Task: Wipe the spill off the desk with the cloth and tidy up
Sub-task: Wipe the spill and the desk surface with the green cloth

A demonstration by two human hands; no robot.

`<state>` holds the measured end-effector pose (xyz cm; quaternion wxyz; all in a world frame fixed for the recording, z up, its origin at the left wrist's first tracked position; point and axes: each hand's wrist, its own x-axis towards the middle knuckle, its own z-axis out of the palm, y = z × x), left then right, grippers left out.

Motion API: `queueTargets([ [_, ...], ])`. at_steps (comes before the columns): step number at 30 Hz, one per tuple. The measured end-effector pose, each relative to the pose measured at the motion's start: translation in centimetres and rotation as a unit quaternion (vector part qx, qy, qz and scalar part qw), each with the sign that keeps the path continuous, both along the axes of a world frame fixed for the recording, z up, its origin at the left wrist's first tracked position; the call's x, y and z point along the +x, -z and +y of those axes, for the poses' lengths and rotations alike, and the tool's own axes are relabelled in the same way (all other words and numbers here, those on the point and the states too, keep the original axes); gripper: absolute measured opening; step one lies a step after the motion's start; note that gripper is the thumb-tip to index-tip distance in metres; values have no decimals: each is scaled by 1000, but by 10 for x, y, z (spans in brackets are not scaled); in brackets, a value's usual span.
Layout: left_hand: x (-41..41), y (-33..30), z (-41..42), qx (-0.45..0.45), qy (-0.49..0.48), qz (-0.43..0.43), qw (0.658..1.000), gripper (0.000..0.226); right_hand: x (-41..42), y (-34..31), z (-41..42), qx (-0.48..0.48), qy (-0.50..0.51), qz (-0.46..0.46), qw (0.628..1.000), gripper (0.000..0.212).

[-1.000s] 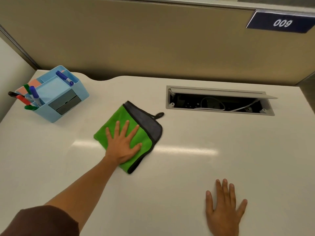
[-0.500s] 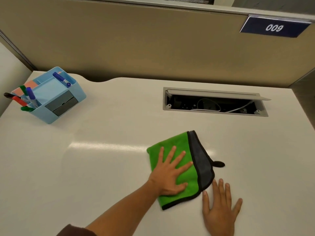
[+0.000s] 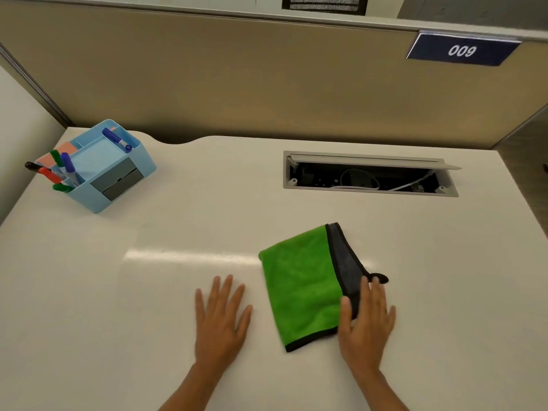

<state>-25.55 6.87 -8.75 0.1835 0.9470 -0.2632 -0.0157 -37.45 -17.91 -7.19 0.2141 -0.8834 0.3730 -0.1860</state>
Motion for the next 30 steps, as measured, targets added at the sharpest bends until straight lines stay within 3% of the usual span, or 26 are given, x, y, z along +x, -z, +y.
queueTargets([
  [2,-4,1,15,16,-27,20,999,59,20,2,12,-17,-110,18,994,67],
  [4,-5,2,20,28,-33,37,998,63,37,9,23,-48,-211,93,972,73],
  [6,-5,2,17,41,-31,53,997,64,48,17,27,-80,-254,165,949,77],
  [15,-2,7,15,27,-31,30,999,65,85,20,-15,-108,-272,196,936,61],
  [30,-2,3,14,29,-32,38,998,63,158,8,-119,-45,-177,231,956,50],
])
